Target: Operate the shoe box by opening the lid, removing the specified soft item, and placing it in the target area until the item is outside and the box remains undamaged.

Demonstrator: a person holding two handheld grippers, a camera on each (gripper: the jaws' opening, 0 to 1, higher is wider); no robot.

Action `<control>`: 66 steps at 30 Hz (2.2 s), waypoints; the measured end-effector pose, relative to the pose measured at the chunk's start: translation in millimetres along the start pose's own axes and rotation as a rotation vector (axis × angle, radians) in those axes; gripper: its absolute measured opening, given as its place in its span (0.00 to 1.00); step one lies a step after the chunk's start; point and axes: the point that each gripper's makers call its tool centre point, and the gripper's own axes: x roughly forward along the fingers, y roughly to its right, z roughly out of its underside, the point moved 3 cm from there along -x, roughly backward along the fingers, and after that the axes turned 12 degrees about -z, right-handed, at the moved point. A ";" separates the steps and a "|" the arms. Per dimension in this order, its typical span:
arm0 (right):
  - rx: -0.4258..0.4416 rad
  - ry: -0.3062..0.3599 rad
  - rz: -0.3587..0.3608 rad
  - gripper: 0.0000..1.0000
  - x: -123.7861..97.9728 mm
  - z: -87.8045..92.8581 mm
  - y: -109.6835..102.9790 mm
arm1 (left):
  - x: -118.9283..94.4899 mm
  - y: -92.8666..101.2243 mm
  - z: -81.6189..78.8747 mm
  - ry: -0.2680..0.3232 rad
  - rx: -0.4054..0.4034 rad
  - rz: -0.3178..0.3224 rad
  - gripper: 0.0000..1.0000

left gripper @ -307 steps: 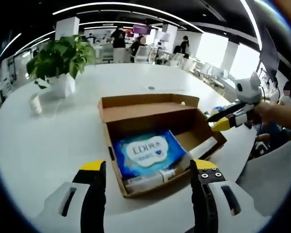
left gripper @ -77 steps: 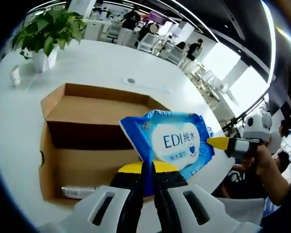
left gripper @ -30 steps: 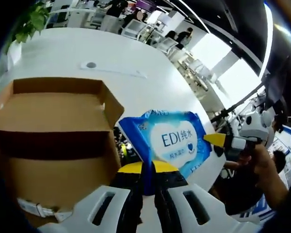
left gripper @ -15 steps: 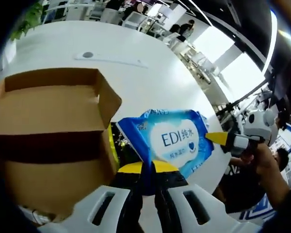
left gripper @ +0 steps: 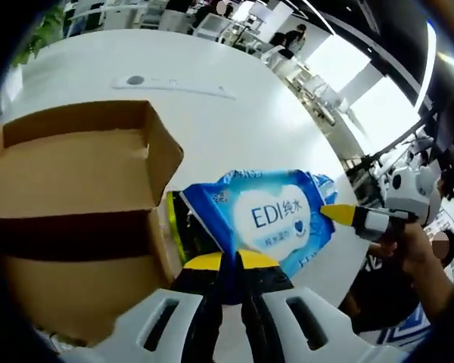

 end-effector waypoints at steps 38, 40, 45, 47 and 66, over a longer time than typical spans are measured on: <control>-0.160 -0.054 0.098 0.00 34.7 9.8 28.8 | 31.1 -4.9 8.0 -0.059 0.770 -0.269 0.07; -0.173 -0.051 0.104 0.00 34.4 8.3 29.9 | 34.2 -3.3 11.3 -0.072 0.799 -0.269 0.07; -0.178 -0.036 0.109 0.00 35.7 6.2 29.0 | 36.6 -5.7 8.8 -0.092 0.807 -0.274 0.07; -0.198 -0.031 0.121 0.00 36.0 5.3 29.1 | 36.3 -6.2 7.0 -0.090 0.794 -0.268 0.07; -0.256 -0.009 0.146 0.00 30.2 -3.0 26.9 | 13.6 -5.2 -0.7 -0.023 0.693 -0.209 0.15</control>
